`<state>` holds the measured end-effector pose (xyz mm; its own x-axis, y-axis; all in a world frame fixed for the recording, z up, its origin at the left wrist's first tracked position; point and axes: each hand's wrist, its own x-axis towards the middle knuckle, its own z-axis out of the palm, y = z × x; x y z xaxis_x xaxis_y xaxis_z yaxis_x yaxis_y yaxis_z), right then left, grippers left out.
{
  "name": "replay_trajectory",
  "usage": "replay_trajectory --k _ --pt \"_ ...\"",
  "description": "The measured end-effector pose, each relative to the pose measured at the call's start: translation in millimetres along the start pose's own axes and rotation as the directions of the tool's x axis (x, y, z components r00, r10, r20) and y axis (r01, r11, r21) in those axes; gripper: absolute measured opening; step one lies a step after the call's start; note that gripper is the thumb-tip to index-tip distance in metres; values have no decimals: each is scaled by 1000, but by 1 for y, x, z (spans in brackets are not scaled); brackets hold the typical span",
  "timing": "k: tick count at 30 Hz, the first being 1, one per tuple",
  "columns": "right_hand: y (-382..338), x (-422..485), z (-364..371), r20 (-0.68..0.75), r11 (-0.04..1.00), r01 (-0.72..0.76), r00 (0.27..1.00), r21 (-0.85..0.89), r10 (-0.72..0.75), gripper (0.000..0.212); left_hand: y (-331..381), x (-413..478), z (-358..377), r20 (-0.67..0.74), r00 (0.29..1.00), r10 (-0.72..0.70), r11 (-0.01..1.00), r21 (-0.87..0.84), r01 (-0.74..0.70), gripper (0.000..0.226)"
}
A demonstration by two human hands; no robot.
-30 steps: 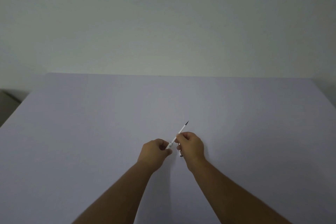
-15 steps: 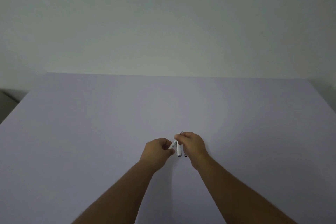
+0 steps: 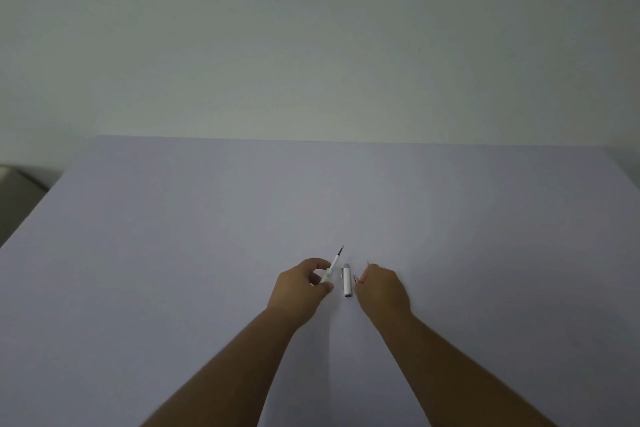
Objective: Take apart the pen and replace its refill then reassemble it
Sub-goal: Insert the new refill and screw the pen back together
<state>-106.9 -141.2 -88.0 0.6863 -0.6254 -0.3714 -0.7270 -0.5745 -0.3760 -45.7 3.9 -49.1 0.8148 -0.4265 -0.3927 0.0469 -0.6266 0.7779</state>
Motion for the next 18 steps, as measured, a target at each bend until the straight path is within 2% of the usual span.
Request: replay_trajectory --k 3,6,7,10,11,13,18 --pt "-3 1 -2 -24 998 -20 999 57 21 24 2 -1 0 4 1000 -5 1000 -1 5 22" --pt "-7 3 -15 -60 944 -34 997 328 57 27 3 -2 0 10 1000 0 1000 3 0 21" --pt "-9 3 -20 -59 879 -46 995 475 84 27 4 -2 0 12 1000 3 1000 6 -3 21" --pt "-16 3 -38 3 566 -92 988 819 156 22 6 -1 0 17 1000 16 1000 15 -16 21" --pt "-18 3 -43 23 490 -94 988 867 150 22 7 -1 0 19 1000 20 1000 22 -21 20" --pt "-22 3 -50 41 419 -92 991 903 130 21 9 0 1 23 999 29 999 36 -30 19" --pt "-23 0 -55 66 406 -95 994 909 85 15 11 -1 2 28 999 44 998 42 -45 19"
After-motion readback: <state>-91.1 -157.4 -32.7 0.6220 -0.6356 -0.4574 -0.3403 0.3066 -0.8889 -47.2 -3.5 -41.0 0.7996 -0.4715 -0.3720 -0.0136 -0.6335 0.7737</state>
